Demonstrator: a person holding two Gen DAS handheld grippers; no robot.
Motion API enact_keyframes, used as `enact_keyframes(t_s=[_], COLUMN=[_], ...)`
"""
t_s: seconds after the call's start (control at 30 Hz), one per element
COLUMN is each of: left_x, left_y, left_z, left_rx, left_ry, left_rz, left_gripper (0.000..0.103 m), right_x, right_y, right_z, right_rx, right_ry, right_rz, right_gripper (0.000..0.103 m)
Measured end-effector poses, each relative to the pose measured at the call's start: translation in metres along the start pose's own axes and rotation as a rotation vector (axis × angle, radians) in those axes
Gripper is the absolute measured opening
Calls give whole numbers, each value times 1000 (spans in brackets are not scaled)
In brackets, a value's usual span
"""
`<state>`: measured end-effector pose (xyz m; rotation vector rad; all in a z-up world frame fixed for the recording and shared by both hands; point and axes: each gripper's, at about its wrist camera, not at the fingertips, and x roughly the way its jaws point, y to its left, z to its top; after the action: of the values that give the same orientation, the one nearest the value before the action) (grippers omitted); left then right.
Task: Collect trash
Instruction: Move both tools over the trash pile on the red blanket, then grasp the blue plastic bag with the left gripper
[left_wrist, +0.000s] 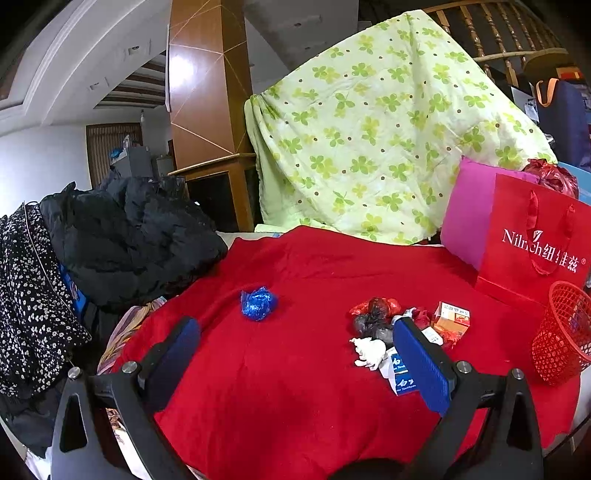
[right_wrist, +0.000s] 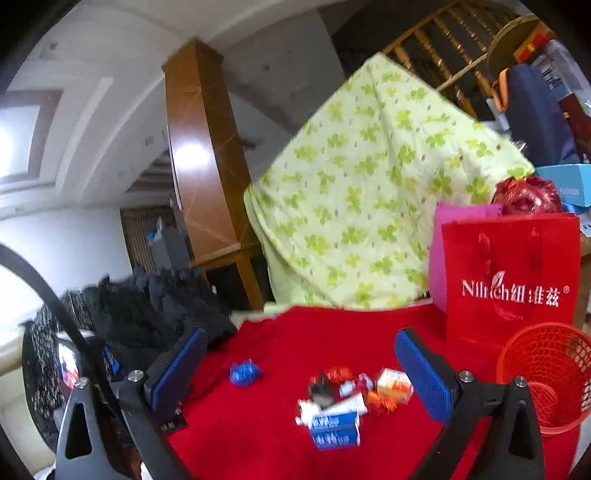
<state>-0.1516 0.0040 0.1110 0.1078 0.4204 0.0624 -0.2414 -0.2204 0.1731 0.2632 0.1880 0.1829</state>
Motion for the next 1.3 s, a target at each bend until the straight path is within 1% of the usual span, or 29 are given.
enact_keyframes(t_s=[0.1,0.17,0.3,0.4,0.53,0.6,0.67,0.77,0.87,1.0,1.13,1.23,1.3], left_x=[1,3,9,20,44,63,88,122,155,210,265,308,337], left_y=[1,2,4,9,21,30,42,60,74,101,120,125,122], left_z=[-2,-3,-6,-11,-22,-33,-47,-64,-71,-67,-50,-34,-26], left_rx=[-3,-6,-9,-16,-33,-45,-54,-52,-30,1,12,18,7], left_ry=[2,5,11,28,73,114,167,228,259,290,309,310,321], left_rz=[2,2,7,8,2,7,23,46,54,55,51,19,-32], left_gripper=[103,103,103,103,103,103,103,103,103,103,103,103,103], right_x=[10,16,33,49,86,108,135,166,201,234,254,269,276], right_y=[-1,0,2,0,-19,-33,-55,-78,-97,-110,-122,-130,-133], right_z=[-6,-10,-18,-28,-48,-63,-85,-114,-147,-179,-201,-216,-224], right_rx=[10,23,14,32,133,208,314,442,569,703,810,884,914], right_ry=[51,85,157,214,353,427,512,602,687,751,773,796,807], right_rz=[-3,17,2,-1,-3,-1,-3,-7,-4,9,8,-4,-9], right_gripper=[103,103,103,103,103,103,103,103,103,103,103,103,103])
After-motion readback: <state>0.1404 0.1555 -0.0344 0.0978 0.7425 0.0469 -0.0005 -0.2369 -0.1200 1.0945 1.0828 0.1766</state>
